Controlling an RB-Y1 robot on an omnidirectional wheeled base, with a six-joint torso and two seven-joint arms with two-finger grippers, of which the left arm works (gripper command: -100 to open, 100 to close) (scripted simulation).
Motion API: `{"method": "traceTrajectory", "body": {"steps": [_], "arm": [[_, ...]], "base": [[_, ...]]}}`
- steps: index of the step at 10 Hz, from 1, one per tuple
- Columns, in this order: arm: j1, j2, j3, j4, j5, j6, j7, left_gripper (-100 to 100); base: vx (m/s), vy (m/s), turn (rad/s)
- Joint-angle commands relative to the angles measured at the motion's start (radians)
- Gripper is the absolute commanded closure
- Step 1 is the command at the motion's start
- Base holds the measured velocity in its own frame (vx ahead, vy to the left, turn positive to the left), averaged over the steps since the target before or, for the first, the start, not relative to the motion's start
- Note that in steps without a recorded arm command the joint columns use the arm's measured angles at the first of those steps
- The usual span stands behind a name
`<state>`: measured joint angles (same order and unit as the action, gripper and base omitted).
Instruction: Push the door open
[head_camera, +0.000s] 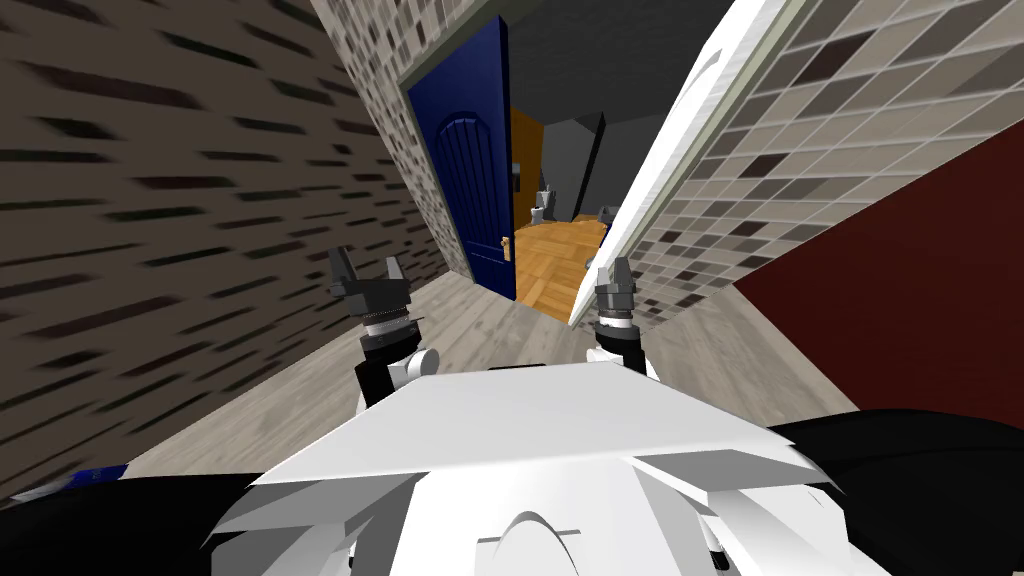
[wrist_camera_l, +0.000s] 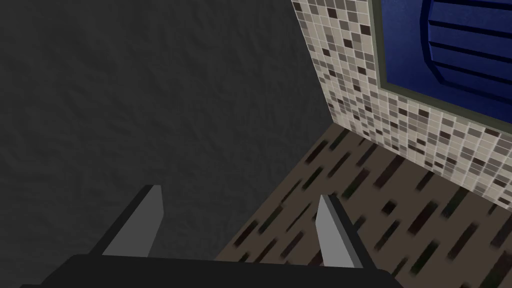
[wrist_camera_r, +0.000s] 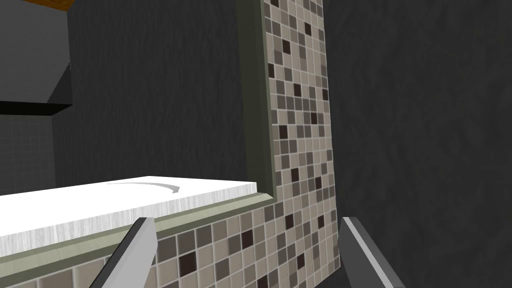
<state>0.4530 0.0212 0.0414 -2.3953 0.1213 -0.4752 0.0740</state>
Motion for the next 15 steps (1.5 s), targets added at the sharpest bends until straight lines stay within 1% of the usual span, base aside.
{"method": "traceTrajectory", "body": {"steps": [1,2,3,4,8,12,15], "arm": [[-0.02,0.007,-0.003,0.036,-0.003,0.0,0.001,-100],[-0.028,0.009,-0.005,0.051,-0.004,0.0,0.001,-100],[-0.043,0.013,-0.007,0.08,-0.006,0.0,0.001,-100],[-0.051,0.016,-0.009,0.095,-0.007,0.0,0.002,-100],[-0.097,0.026,-0.017,0.178,-0.013,-0.001,0.003,-100],[-0.153,0.037,-0.026,0.282,-0.02,-0.001,0.005,-100],[-0.201,0.044,-0.035,0.365,-0.026,-0.001,0.006,-100]], "base": [[0.036,0.003,-0.051],[0.091,0.024,-0.051],[0.097,0.044,-0.05],[0.098,0.052,-0.04],[0.078,0.036,-0.036],[0.085,0.039,-0.054],[0.092,0.054,-0.057]]}}
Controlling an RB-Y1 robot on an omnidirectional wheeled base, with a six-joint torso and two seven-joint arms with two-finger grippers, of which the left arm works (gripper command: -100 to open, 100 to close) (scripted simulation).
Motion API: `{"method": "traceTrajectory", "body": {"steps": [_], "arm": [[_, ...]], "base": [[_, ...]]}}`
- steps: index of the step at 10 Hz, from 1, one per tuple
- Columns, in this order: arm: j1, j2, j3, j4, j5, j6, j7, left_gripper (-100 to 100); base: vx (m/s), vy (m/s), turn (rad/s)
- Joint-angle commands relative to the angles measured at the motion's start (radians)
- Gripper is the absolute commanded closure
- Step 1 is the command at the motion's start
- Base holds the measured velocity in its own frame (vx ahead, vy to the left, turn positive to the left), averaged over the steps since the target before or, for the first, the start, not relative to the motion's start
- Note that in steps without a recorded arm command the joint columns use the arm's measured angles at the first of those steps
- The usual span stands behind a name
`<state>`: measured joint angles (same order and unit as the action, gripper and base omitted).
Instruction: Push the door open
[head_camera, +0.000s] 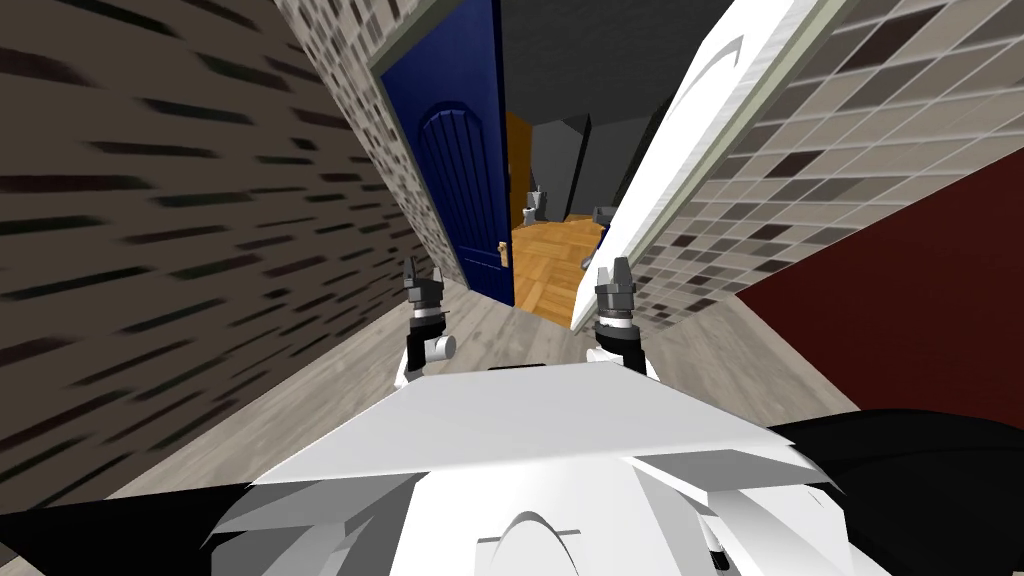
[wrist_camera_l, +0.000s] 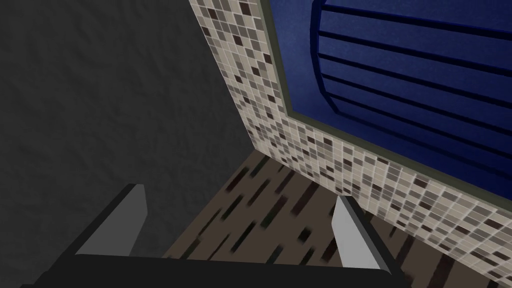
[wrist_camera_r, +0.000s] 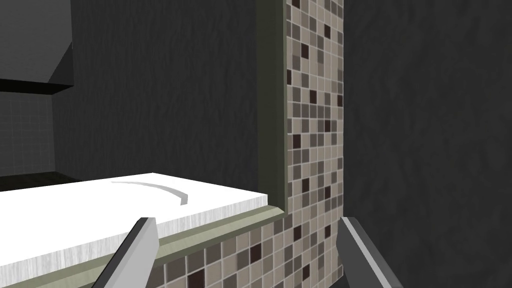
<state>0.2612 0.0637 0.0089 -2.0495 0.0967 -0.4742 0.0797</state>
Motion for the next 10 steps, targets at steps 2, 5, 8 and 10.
{"method": "traceTrajectory", "body": {"steps": [2,5,8,10], "arm": [[-0.043,0.006,-0.008,0.085,-0.006,-0.003,0.001,-100],[-0.098,0.011,-0.017,0.184,-0.013,-0.003,0.003,-100],[-0.135,0.014,-0.024,0.256,-0.018,-0.003,0.004,-100],[-0.174,0.016,-0.031,0.318,-0.023,-0.003,0.005,-100]], "base": [[0.084,0.048,-0.056],[0.099,0.058,-0.067],[0.084,0.057,-0.06],[0.043,0.051,-0.056]]}}
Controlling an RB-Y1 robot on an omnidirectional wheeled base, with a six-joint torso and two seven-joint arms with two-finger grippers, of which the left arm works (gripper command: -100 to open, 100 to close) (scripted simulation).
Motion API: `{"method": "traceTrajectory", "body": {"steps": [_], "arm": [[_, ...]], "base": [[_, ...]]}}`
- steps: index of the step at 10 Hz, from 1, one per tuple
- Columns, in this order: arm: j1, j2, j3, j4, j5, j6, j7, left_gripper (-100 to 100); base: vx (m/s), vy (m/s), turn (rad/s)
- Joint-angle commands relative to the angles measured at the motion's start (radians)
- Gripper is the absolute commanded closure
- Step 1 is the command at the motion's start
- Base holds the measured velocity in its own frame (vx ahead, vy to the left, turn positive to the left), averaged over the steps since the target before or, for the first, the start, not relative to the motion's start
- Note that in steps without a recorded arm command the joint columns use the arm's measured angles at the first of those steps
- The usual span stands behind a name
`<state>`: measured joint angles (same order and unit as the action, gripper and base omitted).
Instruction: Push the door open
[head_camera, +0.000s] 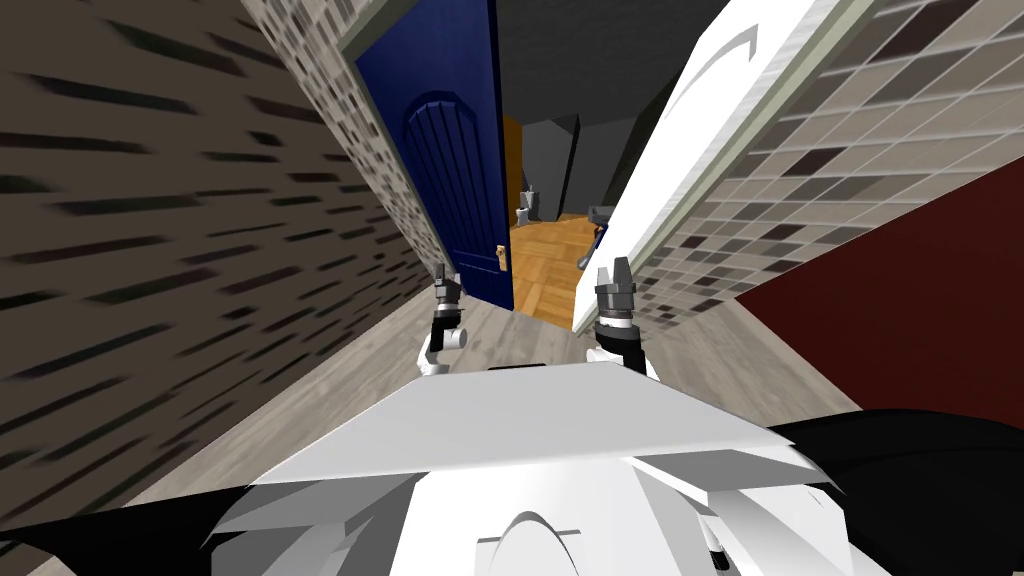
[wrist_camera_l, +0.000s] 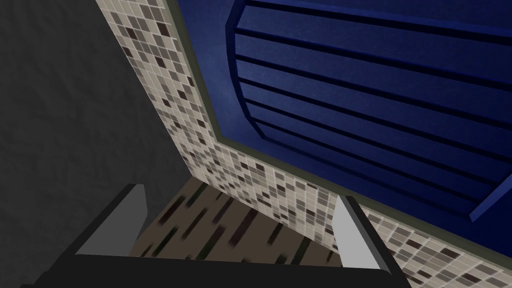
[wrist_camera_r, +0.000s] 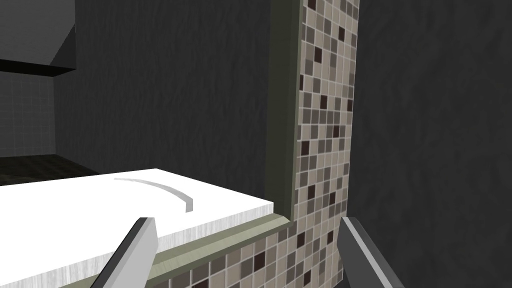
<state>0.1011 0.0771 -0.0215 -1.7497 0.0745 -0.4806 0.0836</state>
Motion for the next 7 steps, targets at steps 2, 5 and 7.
{"method": "traceTrajectory", "body": {"steps": [2,5,7], "arm": [[-0.033,0.003,-0.004,0.064,-0.003,0.003,0.002,-100],[-0.093,0.004,-0.014,0.164,-0.011,0.003,0.004,-100],[-0.113,0.004,-0.017,0.211,-0.013,0.002,0.005,-100]], "base": [[0.053,0.045,-0.032],[0.079,0.058,-0.073],[0.071,0.053,-0.031]]}}
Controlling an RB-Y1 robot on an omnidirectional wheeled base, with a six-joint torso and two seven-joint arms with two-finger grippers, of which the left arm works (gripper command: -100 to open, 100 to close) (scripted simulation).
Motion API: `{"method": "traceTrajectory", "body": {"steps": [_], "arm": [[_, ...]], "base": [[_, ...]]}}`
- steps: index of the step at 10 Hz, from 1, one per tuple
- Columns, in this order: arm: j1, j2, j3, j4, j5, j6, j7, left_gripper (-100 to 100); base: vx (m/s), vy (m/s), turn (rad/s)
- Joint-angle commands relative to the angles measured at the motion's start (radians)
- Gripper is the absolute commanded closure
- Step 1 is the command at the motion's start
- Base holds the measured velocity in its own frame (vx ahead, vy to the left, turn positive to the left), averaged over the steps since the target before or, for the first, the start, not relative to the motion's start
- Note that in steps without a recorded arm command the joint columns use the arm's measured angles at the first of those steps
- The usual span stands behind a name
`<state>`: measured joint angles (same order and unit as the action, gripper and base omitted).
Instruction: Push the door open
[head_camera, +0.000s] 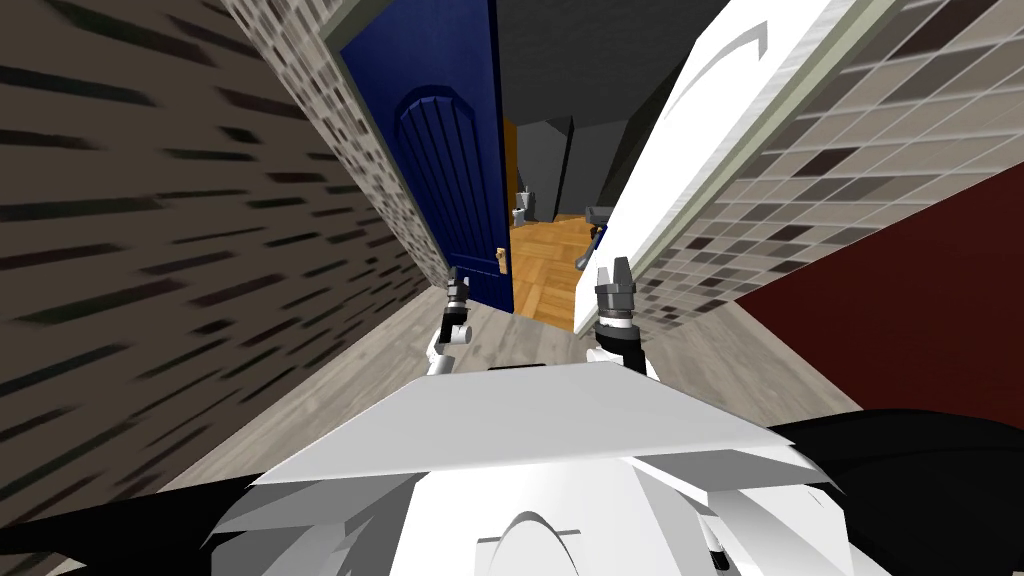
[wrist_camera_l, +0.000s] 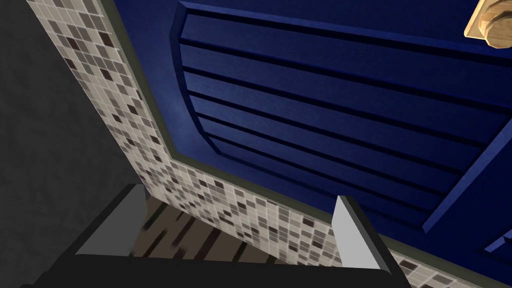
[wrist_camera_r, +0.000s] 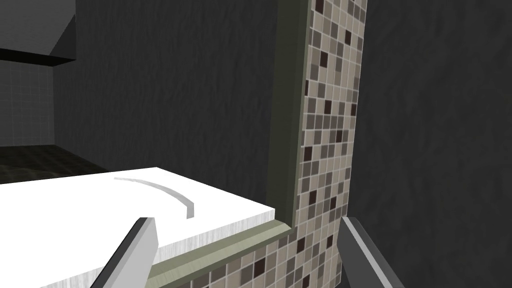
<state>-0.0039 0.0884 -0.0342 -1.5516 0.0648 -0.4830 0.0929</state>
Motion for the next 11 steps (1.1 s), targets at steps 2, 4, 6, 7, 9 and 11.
{"method": "traceTrajectory", "body": {"steps": [2,4,6,7,9,11], "arm": [[-0.048,-0.008,-0.011,0.087,-0.009,0.004,-0.003,-100],[-0.068,-0.008,-0.015,0.123,-0.012,0.004,-0.003,-100],[-0.108,-0.01,-0.022,0.19,-0.017,0.004,-0.002,-100],[-0.127,-0.011,-0.025,0.222,-0.019,0.004,-0.001,-100],[-0.147,-0.013,-0.029,0.269,-0.022,0.004,0.0,-100],[-0.166,-0.014,-0.032,0.305,-0.024,0.004,0.0,-100]], "base": [[0.079,0.07,-0.083],[0.068,0.06,-0.047],[0.053,0.036,-0.059],[0.08,0.046,-0.072],[0.049,0.053,-0.031],[0.069,0.063,-0.054]]}}
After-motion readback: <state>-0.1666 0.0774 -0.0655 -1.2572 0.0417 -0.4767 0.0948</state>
